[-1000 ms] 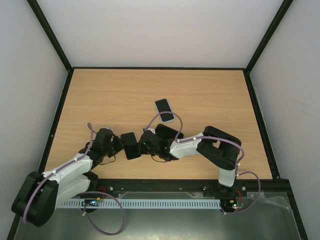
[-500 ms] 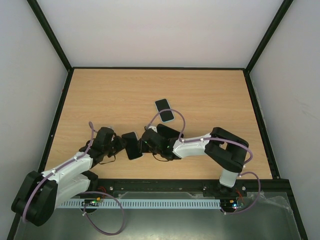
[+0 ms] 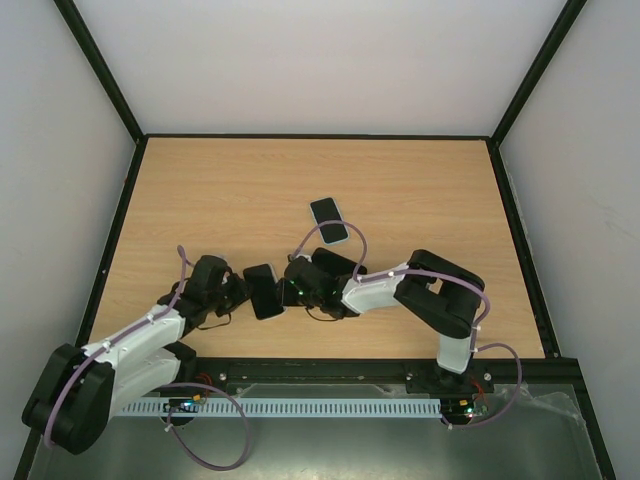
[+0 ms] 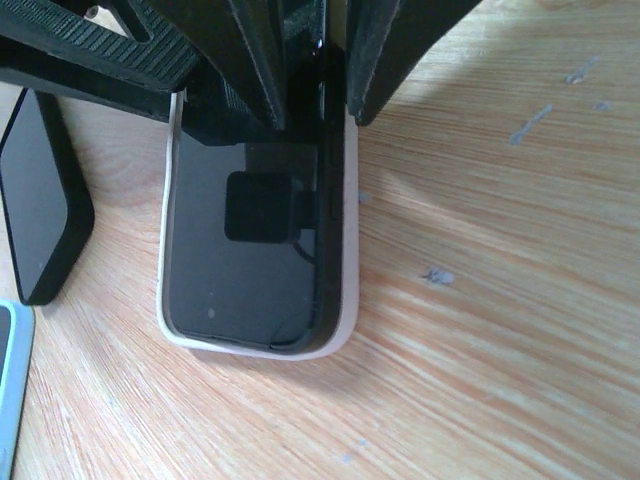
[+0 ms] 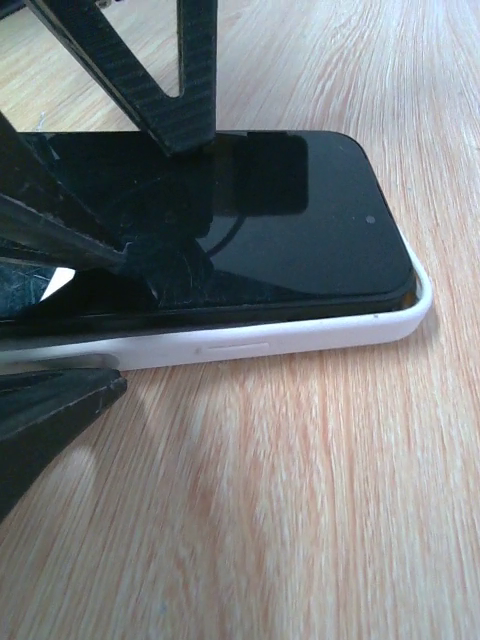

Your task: Put the phone into the phone case

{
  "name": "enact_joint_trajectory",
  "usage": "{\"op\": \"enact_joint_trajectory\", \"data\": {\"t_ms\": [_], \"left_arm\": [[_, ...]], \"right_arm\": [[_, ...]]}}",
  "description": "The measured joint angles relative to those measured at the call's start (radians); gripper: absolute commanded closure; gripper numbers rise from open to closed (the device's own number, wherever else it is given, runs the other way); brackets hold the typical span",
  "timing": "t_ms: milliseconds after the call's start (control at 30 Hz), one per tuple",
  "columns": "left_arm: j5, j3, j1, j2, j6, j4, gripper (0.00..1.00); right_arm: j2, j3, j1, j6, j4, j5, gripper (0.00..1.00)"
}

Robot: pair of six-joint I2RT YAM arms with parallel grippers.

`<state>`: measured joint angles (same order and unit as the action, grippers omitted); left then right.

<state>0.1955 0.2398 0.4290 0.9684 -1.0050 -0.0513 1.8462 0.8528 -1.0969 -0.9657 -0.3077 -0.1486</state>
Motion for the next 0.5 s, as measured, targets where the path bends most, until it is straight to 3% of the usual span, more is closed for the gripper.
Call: {"op": "enact_joint_trajectory", "data": {"t_ms": [500], "left_arm": [[0.013,-0.019,0.000,0.029,-0.035,0.081,0.85]], "right_arm": [[0.017,-0.090,0.019,-0.095,-0.207,-0.074,0.78]]}}
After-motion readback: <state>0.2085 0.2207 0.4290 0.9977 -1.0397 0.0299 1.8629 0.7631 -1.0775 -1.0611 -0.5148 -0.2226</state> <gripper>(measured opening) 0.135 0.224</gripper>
